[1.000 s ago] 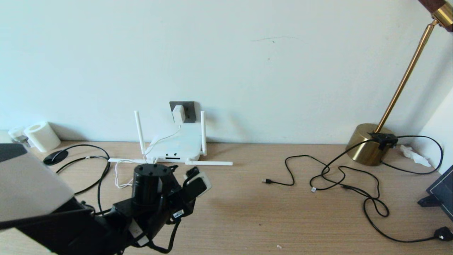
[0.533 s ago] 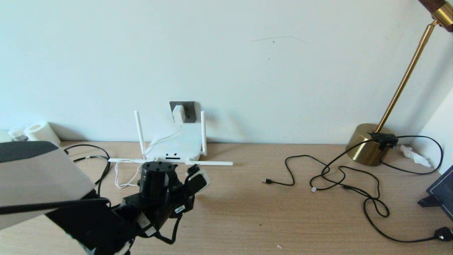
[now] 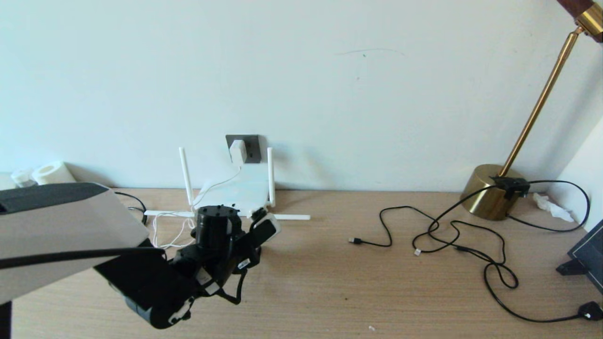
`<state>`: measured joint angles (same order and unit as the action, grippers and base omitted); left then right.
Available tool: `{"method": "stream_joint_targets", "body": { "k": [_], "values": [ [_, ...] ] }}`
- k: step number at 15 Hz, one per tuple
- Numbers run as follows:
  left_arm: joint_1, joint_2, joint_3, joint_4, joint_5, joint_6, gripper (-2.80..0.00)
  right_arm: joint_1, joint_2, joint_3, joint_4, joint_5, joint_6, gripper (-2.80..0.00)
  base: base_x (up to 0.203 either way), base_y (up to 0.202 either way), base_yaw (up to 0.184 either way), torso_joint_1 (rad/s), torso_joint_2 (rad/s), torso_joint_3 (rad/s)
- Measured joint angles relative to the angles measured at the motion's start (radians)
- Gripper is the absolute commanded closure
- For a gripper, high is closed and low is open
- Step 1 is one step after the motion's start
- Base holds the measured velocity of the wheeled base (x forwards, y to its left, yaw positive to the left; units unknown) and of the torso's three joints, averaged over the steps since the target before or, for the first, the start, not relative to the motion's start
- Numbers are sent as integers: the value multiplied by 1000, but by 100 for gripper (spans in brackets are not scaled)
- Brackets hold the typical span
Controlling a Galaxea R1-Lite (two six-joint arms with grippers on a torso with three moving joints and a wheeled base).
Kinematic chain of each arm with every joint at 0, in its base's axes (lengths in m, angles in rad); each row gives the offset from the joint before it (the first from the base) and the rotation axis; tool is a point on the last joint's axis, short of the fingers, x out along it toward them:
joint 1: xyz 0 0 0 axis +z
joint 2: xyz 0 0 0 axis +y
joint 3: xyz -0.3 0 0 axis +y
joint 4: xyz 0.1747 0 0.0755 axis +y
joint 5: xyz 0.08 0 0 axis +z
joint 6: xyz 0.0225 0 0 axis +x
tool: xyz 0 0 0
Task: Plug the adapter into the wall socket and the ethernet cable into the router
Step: Hand it to the other hand
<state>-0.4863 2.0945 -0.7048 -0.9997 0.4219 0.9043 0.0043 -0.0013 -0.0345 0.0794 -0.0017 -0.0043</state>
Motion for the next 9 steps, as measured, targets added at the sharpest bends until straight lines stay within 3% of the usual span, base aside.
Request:
{"method": "stream_joint_targets", "body": {
  "k": [9],
  "values": [
    [33,29,-21,2,21,20,-280,0,0,0,0,0,0,0,0,0,0,0,0,0]
  ]
}}
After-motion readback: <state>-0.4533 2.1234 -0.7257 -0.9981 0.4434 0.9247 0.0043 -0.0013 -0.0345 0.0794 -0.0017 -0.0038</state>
